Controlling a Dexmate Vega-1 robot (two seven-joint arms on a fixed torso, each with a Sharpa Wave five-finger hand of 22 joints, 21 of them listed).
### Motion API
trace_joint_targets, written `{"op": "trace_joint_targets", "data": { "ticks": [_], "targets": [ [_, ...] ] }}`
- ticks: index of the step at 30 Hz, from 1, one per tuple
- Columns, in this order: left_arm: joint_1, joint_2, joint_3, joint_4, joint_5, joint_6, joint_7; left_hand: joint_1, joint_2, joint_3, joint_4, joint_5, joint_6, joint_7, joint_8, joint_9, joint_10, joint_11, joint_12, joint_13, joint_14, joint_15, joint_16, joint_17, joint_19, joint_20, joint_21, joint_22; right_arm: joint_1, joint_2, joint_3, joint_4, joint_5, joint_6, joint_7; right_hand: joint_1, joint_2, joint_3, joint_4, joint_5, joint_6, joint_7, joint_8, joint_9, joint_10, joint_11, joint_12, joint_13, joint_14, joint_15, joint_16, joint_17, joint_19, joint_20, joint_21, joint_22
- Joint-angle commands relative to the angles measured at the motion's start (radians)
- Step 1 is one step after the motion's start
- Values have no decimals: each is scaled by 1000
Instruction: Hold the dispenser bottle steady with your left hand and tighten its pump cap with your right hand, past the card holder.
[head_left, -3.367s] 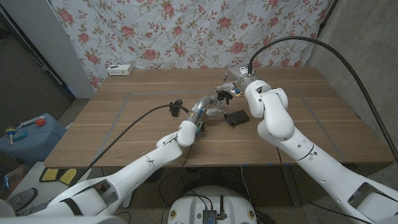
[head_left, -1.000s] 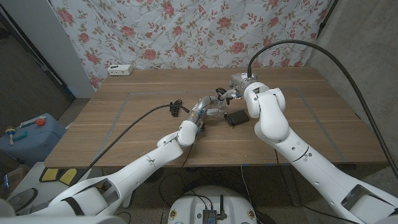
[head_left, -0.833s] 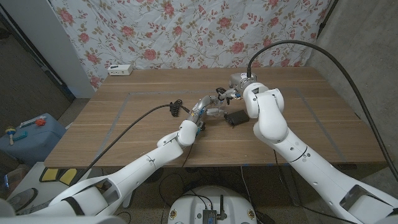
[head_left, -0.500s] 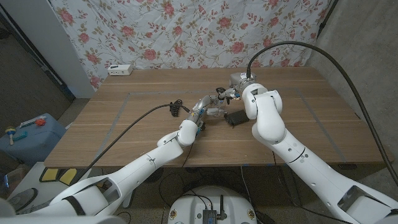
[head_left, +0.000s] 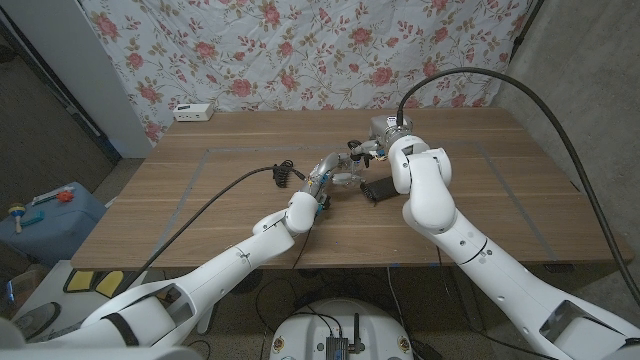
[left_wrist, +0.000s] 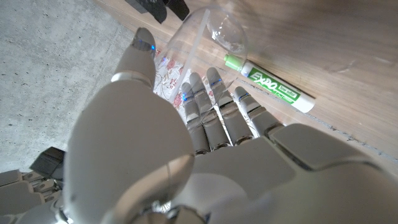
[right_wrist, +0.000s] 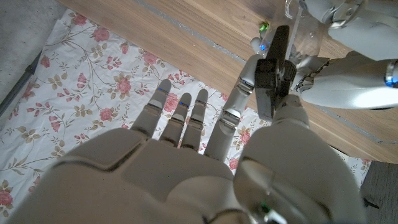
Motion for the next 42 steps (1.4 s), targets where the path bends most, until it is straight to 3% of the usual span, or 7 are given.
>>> {"op": "trace_joint_targets", "data": {
  "ticks": [1,7,19,29,36,42],
  "targets": [
    [1,2,-1,0,-4,0,-3,-110,148,102,107,6,183,-42,7,5,21,-13,1,2,9,-55,0,2,3,-61,4,2,-2,19,-7,18,-9,-21,-32,-22,7,-6,14,-6,43,9,12,0,27,-3,5,1,27,-18,9,6,17,-6,6,2],
    [4,3,0,-4,-6,4,-7,-115,148,103,108,6,186,-42,7,5,23,-13,0,0,11,-54,0,2,3,-62,4,2,-1,40,-14,36,-22,-43,-35,-47,30,-7,32,-13,111,28,28,-2,74,-6,9,-1,65,-26,17,5,32,-15,6,2],
    [5,1,-2,-4,-7,7,-3,-123,147,106,109,6,185,-47,6,4,24,-12,-3,-7,11,-55,-2,1,3,-61,3,3,6,63,-31,64,-39,-64,-66,-79,51,-14,54,-21,143,34,48,-3,126,-11,13,-2,102,-38,21,3,46,-26,6,3],
    [7,2,-1,-8,-9,13,-4,-125,146,108,107,6,187,-44,7,4,28,-13,-4,-12,13,-55,-2,1,4,-62,3,3,14,77,-41,82,-73,-75,-48,-65,97,7,56,-23,147,31,66,-2,153,-21,13,-4,121,-43,20,-1,51,-33,5,3],
    [5,2,-1,-7,-9,11,-5,-126,146,110,106,7,187,-44,6,4,31,-12,-4,-15,14,-55,-3,1,4,-62,3,3,17,91,-53,100,-115,-78,-35,-50,116,20,51,-27,148,27,80,-1,165,-36,8,-5,133,-56,16,-5,51,-38,3,2],
    [2,0,0,-3,-12,10,-10,-126,147,112,105,7,184,-41,5,4,32,-11,-5,-16,13,-54,-2,2,3,-62,3,3,10,115,-51,109,-151,-90,-23,-27,138,40,42,-33,151,23,99,0,190,-34,9,-6,154,-67,15,-10,56,-42,2,2]
  ]
}}
